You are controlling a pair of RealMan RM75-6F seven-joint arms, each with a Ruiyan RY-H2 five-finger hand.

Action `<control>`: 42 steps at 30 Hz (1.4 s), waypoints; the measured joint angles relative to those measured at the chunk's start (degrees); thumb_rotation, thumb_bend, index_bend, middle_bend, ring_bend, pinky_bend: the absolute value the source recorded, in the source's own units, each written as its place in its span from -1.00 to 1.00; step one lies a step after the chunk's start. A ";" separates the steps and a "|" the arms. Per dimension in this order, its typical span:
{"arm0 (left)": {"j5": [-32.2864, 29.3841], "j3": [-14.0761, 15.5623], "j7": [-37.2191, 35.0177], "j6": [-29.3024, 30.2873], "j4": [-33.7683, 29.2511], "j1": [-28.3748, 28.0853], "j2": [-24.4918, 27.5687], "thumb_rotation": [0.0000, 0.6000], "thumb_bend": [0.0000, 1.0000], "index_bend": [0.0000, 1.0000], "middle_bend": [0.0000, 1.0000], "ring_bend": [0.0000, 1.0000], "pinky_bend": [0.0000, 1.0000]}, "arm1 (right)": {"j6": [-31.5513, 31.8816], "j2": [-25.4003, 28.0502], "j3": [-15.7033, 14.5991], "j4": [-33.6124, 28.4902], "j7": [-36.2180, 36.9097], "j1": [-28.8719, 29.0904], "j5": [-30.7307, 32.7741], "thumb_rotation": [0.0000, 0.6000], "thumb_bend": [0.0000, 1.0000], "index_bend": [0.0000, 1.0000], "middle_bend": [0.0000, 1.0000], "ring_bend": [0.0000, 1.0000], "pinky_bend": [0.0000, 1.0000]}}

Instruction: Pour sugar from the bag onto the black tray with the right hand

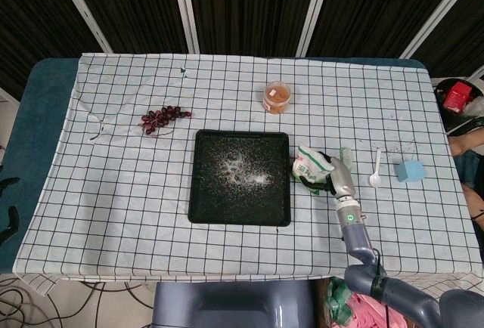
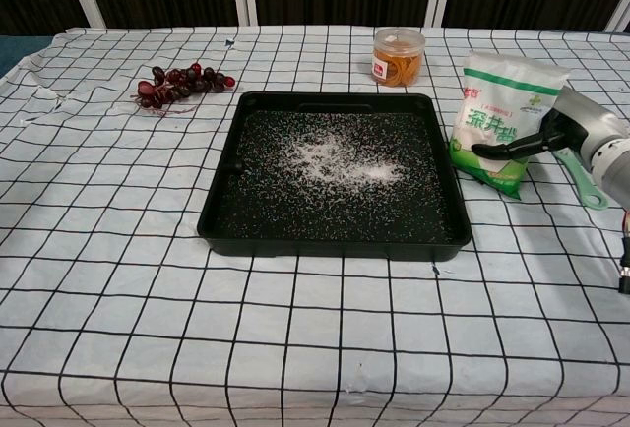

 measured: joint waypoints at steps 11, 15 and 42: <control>0.05 0.04 0.01 -0.01 -0.04 0.02 0.03 1.00 0.24 -0.56 -0.92 -1.00 -1.00 | 2.90 1.26 -0.10 -0.43 2.89 0.01 -2.98 1.00 -0.36 0.01 -0.20 0.04 0.07; 0.08 0.04 -0.15 -0.02 -0.07 0.04 0.09 1.00 0.24 -0.56 -0.92 -1.00 -1.00 | 3.41 3.12 -0.01 -1.54 2.22 0.20 -3.86 1.00 -0.34 0.02 -0.19 0.05 0.11; 0.61 -0.03 -0.72 0.54 -0.47 0.12 0.10 1.00 0.24 -0.56 -0.92 -1.00 -1.00 | -23.11 38.22 -1.44 -35.59 -26.33 13.16 10.06 1.00 -0.31 0.03 -0.17 0.06 0.11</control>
